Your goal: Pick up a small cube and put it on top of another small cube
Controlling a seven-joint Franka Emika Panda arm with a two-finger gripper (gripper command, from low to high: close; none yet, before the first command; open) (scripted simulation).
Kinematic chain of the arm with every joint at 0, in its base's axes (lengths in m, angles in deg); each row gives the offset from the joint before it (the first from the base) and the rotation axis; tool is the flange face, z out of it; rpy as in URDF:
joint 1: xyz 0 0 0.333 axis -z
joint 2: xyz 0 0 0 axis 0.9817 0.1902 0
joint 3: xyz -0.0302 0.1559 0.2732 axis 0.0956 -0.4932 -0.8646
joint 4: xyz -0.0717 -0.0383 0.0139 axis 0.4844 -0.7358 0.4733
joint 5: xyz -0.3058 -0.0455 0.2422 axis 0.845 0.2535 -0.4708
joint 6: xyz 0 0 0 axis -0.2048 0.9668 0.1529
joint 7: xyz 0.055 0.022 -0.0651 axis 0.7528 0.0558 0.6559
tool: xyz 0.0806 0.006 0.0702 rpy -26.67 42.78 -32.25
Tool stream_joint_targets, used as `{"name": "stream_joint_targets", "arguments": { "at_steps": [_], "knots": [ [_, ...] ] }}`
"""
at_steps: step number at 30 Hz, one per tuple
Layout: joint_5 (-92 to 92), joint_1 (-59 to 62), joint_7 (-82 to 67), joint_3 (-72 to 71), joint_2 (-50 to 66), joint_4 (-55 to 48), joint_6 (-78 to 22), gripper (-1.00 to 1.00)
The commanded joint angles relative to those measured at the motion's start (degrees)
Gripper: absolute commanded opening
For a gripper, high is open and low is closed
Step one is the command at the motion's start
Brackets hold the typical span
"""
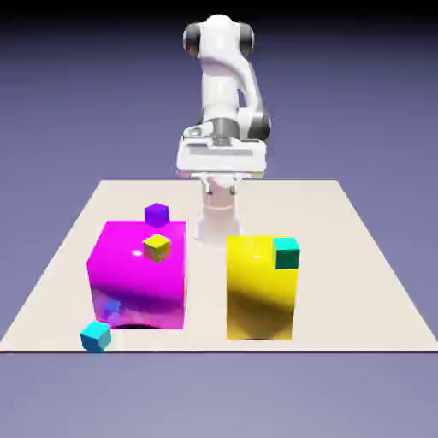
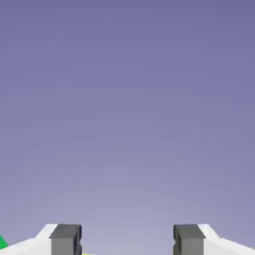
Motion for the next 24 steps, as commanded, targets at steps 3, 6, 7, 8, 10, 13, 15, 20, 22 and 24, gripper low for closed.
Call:
{"name": "stream_joint_targets", "arguments": {
  "at_steps": [3, 6, 7, 8, 10, 13, 15, 20, 22, 24],
  "knots": [
    [-2.3, -0.2, -1.5, 3.1, 6.2, -5.5, -5.2, 0.00],
    [-4.5, -0.5, -3.0, 6.3, 12.5, -10.9, -10.3, 0.00],
    [-5.3, -0.5, -3.5, 7.3, 14.5, -12.8, -12.1, 0.00],
    [-6.1, -0.6, -4.0, 8.4, 16.6, -14.6, -13.8, 0.00],
    [-7.6, -0.8, -5.0, 10.5, 20.8, -18.2, -17.2, 0.00],
    [-9.9, -1.0, -6.5, 13.6, 27.0, -23.7, -22.4, 0.00],
    [-11.4, -1.2, -7.5, 15.7, 31.1, -27.4, -25.8, 0.00],
    [-15.2, -1.6, -10.0, 21.0, 41.5, -36.5, -34.4, 0.00],
    [-16.7, -1.7, -11.0, 23.1, 45.7, -40.1, -37.9, 0.00],
    [-18.2, -1.9, -12.0, 25.2, 49.8, -43.8, -41.3, 0.00]
  ]
}}
